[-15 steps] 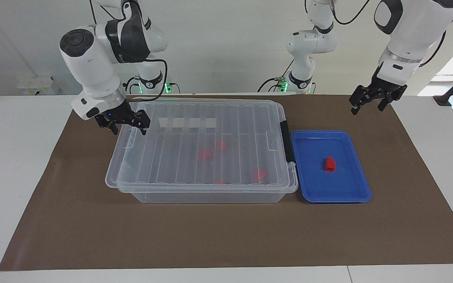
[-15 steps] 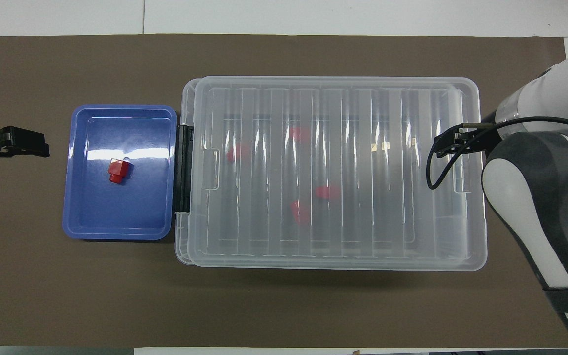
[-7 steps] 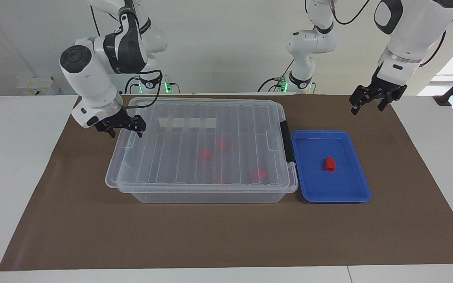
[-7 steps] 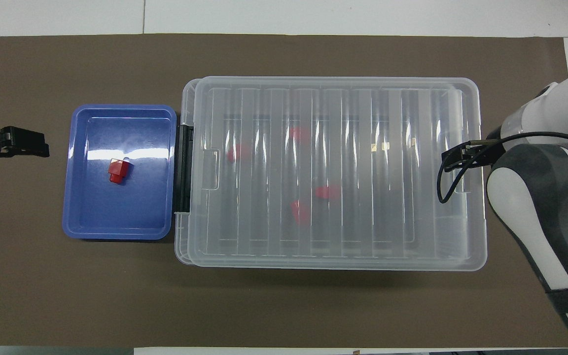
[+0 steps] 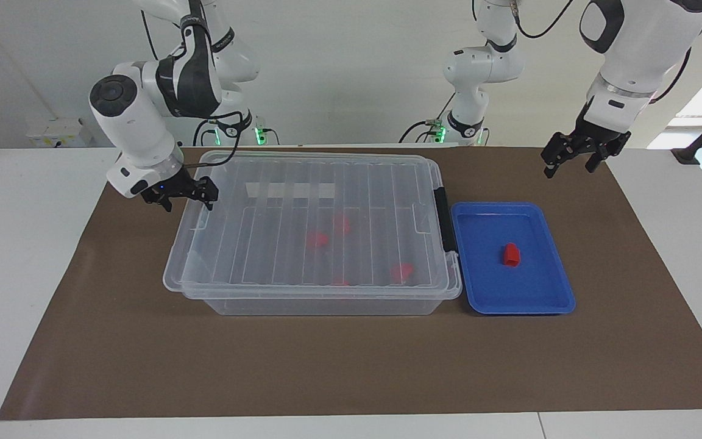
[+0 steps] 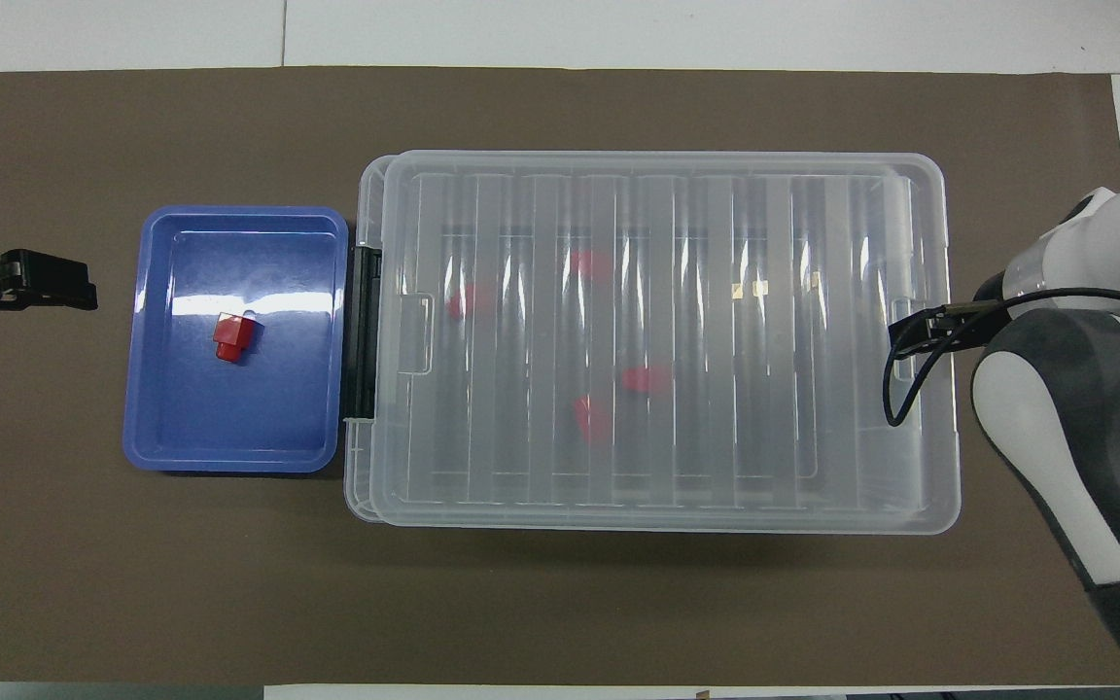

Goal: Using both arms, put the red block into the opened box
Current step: 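Slide the clear lid away from the blue tray with the right gripper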

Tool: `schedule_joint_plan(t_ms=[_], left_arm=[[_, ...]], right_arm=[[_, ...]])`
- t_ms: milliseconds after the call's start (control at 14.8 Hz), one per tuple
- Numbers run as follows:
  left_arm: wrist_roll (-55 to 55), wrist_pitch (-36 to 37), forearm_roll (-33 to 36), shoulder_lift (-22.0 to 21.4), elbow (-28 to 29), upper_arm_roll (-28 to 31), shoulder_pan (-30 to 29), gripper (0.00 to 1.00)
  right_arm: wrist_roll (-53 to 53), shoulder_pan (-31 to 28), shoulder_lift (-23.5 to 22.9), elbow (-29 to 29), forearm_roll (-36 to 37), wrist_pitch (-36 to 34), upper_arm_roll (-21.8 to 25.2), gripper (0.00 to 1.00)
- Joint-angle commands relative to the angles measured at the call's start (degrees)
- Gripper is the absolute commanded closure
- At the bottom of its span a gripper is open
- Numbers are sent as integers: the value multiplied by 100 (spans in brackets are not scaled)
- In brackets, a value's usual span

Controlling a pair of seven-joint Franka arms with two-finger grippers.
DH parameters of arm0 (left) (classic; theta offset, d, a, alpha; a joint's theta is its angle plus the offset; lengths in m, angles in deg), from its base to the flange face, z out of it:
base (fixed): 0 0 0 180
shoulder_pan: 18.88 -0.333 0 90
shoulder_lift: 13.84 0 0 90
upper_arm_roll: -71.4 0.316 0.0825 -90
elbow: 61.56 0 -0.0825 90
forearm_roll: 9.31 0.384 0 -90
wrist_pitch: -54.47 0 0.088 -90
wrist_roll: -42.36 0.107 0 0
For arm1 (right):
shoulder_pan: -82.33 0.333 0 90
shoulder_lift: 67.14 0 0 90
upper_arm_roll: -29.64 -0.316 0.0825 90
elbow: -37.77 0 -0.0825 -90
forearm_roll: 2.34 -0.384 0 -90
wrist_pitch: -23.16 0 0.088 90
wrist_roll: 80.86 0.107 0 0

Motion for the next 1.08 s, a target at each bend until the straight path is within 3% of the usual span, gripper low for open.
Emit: schedule_joint_plan(t_ms=[0,1015], left_arm=[[66,122,-84,36,-96,-30,-77,0],[66,122,-84,36,-104,-30,-77,0]], right_arm=[[-259,-139,174,222,72,125,35,0],[-1436,-254,192,328,380,423,729,0]])
